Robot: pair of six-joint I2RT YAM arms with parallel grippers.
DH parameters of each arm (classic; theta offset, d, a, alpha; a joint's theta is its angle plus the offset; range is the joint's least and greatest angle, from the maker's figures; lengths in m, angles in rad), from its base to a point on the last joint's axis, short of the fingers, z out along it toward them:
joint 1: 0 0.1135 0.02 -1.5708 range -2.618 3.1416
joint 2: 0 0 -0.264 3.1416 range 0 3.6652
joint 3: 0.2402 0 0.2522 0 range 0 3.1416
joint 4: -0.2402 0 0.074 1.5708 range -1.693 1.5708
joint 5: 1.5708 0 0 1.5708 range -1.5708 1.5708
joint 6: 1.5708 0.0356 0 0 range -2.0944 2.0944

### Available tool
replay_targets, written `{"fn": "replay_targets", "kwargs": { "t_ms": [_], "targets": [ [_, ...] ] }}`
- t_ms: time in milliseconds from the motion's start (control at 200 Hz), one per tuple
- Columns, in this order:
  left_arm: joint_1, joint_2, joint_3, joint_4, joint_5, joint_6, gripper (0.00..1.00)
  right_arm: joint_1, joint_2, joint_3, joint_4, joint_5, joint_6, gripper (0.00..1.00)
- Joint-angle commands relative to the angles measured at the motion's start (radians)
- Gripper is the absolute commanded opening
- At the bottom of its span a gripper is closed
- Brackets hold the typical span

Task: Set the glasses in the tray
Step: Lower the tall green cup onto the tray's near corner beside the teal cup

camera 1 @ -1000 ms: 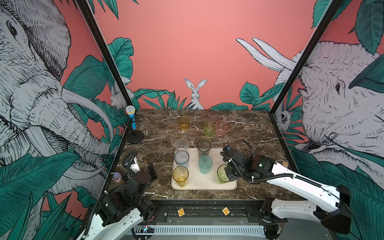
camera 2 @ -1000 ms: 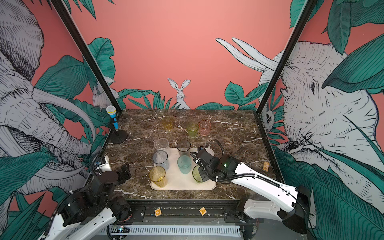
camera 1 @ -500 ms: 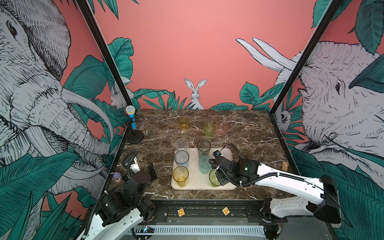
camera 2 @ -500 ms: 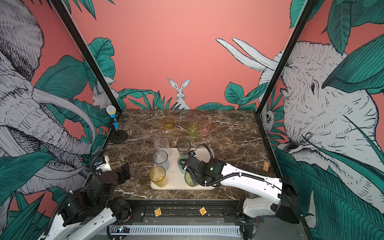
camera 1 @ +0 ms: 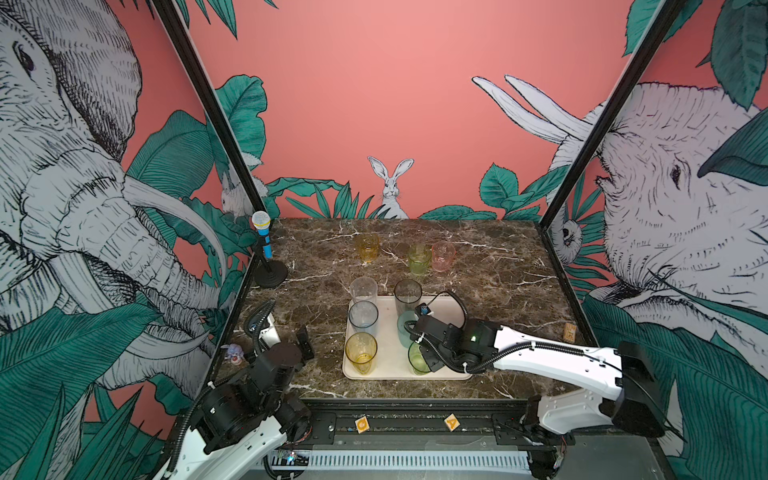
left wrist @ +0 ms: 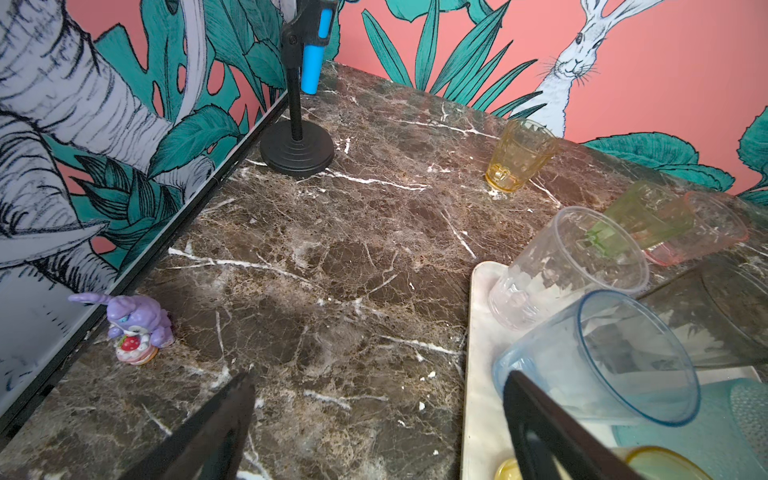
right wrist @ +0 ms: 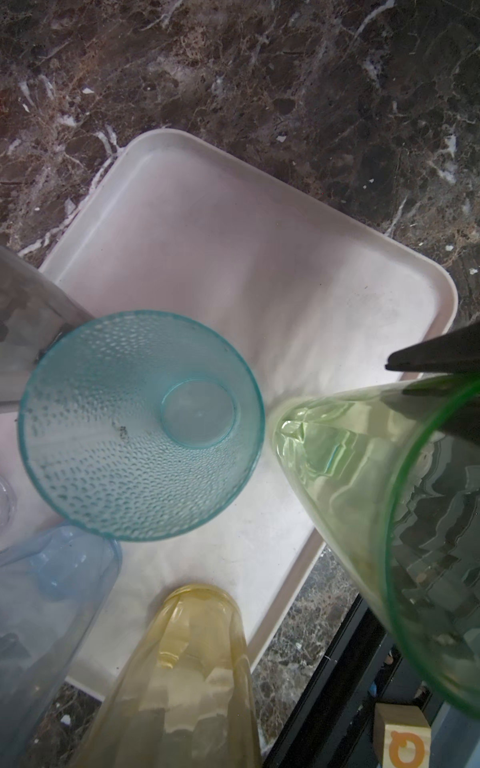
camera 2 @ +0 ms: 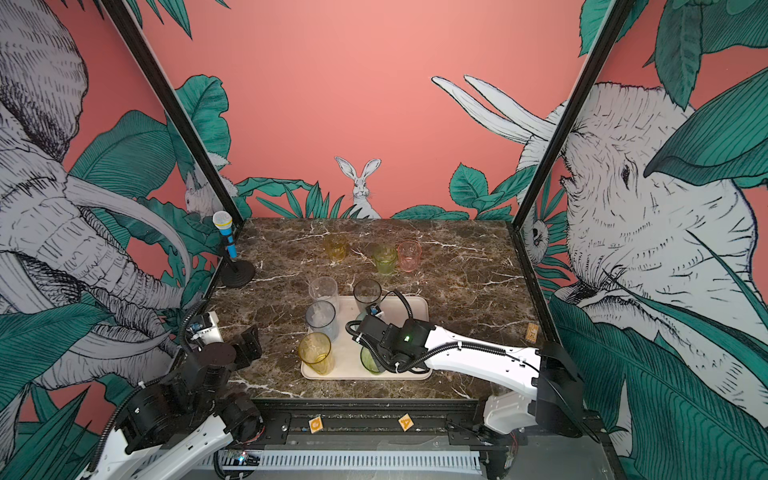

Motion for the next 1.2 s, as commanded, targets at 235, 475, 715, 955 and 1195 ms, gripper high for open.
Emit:
{"fn": "replay_targets", "kwargs": {
  "t_ms": [235,475,715,955,1195],
  "targets": [
    [-0.004,-0.009,-0.013,-0.017,-0.011,-0.028,0.94,0.012,0.031,0.040,0.055,-0.005,0.013,0.00],
    [-0.008,-0.010,-0.013,-0.016,-0.012,-0.029,0.94,0.018,0.052,0.045,0.066,-0.022,0.013,0.01],
    [-0.009,-0.013,-0.013,-0.019,-0.012,-0.032,0.94,0.021,0.063,0.053,0.058,-0.023,0.015,0.06],
    [-0.012,-0.012,-0.013,-0.019,-0.011,-0.033,0.94,0.022,0.069,0.072,0.033,-0.022,0.022,0.23],
    [-0.013,-0.019,-0.012,-0.023,-0.024,-0.031,0.94,0.022,0.065,0.100,0.006,-0.022,0.022,0.32]
  ]
}}
